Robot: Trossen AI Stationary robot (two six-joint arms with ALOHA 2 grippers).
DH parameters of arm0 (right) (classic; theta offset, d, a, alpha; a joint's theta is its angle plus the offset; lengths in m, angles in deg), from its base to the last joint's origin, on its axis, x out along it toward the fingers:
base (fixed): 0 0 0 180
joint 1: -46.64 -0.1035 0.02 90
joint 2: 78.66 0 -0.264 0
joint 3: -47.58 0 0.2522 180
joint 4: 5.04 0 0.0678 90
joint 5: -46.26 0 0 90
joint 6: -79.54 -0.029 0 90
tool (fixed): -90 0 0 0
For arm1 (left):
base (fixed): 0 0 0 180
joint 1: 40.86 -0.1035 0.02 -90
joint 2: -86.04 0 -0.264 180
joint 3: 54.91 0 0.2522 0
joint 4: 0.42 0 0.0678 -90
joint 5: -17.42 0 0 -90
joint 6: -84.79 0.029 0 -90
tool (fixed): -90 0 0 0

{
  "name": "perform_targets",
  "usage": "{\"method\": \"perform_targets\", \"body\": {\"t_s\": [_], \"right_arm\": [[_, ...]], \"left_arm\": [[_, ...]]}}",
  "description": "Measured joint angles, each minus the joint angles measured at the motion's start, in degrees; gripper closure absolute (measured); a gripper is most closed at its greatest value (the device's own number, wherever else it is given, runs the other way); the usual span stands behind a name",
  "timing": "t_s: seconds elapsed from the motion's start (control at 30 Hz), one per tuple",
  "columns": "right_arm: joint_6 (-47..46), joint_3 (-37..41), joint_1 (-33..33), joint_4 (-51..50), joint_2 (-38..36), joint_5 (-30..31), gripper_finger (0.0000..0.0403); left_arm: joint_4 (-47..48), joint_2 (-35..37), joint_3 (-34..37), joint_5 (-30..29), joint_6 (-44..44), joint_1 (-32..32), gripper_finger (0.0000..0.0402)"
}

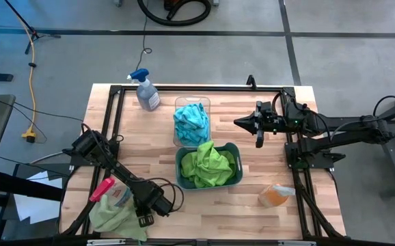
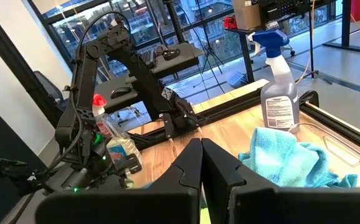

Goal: Sort microfiber towel by color & place in baskets
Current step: Put the green microfiber towel into the blue bin

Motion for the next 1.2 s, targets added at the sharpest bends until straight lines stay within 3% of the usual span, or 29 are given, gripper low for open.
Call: {"method": "perform_targets", "body": {"t_s": [0.07, 0.13, 0.4, 0.6, 0.87, 1.03, 1.2], "right_arm": [[0.0, 0.0, 0.0, 0.0, 0.0, 0.0, 0.0402], [0.0, 0.0, 0.0, -0.1, 0.0, 0.0, 0.0402], [0.1, 0.0, 0.0, -0.3, 0.0, 0.0, 0.0402], [0.2, 0.0, 0.0, -0.3, 0.0, 0.0, 0.0402], [0.0, 0.0, 0.0, -0.3, 0.0, 0.0, 0.0402], [0.0, 0.0, 0.0, -0.3, 0.0, 0.0, 0.0402], [0.0, 0.0, 0.0, -0.1, 0.0, 0.1, 0.0402]], "left_arm": [[-0.8, 0.0, -0.1, 0.0, 2.3, 0.0, 0.0362], [-0.8, 0.0, -0.4, -0.2, 4.5, 0.0, 0.0388], [-0.7, 6.5, -2.6, -0.5, 12.2, -2.6, 0.0399], [-0.6, 20.7, -3.0, -0.7, 15.6, -7.4, 0.0401], [-6.6, 37.7, -3.0, -4.0, 11.9, -16.2, 0.0401], [-14.6, 40.3, -6.3, -6.4, 12.5, -20.9, 0.0401], [-14.7, 36.9, -16.7, -7.6, 22.9, -24.9, 0.0401]]}}
